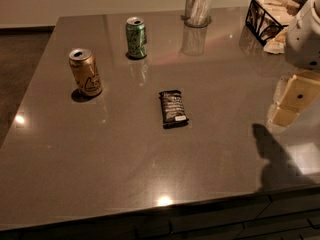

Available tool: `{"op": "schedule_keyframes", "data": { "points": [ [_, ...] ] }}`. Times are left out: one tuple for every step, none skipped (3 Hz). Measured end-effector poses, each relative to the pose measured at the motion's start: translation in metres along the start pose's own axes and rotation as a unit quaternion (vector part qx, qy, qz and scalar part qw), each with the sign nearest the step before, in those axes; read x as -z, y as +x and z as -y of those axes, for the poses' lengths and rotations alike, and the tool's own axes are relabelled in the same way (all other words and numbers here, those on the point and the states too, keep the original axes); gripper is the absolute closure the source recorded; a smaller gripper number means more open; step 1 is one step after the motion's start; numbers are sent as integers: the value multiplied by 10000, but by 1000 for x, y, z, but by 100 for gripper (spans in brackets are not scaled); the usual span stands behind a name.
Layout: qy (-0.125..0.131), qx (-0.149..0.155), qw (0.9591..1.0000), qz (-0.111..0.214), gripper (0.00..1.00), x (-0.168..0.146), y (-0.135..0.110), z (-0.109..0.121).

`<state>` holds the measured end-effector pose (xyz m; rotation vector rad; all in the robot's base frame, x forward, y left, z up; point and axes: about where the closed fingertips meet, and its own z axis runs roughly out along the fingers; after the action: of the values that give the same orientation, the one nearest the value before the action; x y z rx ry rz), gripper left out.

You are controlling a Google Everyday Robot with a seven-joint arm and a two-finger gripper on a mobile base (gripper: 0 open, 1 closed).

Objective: Knock green can over

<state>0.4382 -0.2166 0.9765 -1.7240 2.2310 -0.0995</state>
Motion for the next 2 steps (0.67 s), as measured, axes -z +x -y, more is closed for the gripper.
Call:
{"op": "schedule_keyframes", "data": {
  "points": [
    [82,14,9999,90,0,-3,-12,4],
    [70,-12,9997,216,0,-17,-30,13]
  ]
}}
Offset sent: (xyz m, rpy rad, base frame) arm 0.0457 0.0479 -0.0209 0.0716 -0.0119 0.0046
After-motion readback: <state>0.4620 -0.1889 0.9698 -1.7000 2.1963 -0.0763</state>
